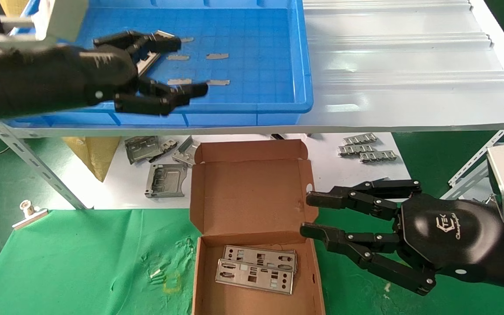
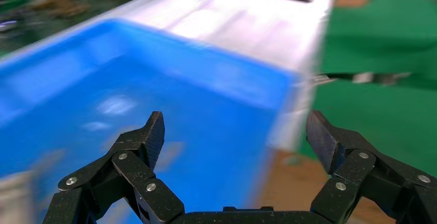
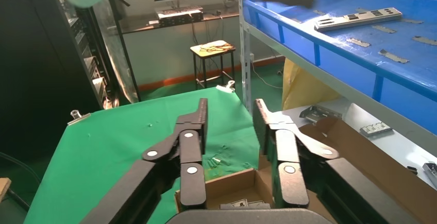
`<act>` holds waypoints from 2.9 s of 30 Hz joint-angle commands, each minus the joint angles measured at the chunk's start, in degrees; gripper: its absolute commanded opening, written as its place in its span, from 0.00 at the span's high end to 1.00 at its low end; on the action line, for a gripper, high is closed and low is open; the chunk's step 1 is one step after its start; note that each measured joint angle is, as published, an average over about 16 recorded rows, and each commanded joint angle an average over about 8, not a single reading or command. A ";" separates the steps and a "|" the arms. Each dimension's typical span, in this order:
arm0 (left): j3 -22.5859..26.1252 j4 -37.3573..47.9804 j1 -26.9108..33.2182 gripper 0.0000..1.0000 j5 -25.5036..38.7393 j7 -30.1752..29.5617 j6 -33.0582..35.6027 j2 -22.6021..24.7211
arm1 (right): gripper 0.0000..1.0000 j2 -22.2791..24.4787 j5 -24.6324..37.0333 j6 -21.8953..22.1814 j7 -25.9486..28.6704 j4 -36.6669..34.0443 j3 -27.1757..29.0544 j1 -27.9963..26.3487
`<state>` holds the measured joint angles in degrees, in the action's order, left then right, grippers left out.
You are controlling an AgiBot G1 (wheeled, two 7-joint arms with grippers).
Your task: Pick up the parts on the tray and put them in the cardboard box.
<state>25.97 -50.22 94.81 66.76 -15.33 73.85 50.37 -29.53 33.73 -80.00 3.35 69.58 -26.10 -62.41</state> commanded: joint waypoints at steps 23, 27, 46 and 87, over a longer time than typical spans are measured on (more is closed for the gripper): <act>6.31 42.05 20.73 0.00 14.67 6.09 -10.68 13.56 | 0.00 0.00 0.00 0.00 0.00 0.00 0.00 0.00; 6.41 44.69 21.26 0.00 14.85 6.66 -11.53 14.42 | 0.00 0.00 0.00 0.00 0.00 0.00 0.00 0.00; 6.93 49.53 22.47 1.00 15.84 8.50 -24.06 19.35 | 0.00 0.00 0.00 0.00 0.00 0.00 0.00 0.00; 5.88 50.21 21.12 1.00 14.36 8.98 -23.51 20.01 | 0.00 0.00 0.00 0.00 0.00 0.00 0.00 0.00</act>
<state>31.95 -0.04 115.95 81.26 -6.28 50.28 70.39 -29.53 33.73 -80.00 3.35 69.58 -26.10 -62.41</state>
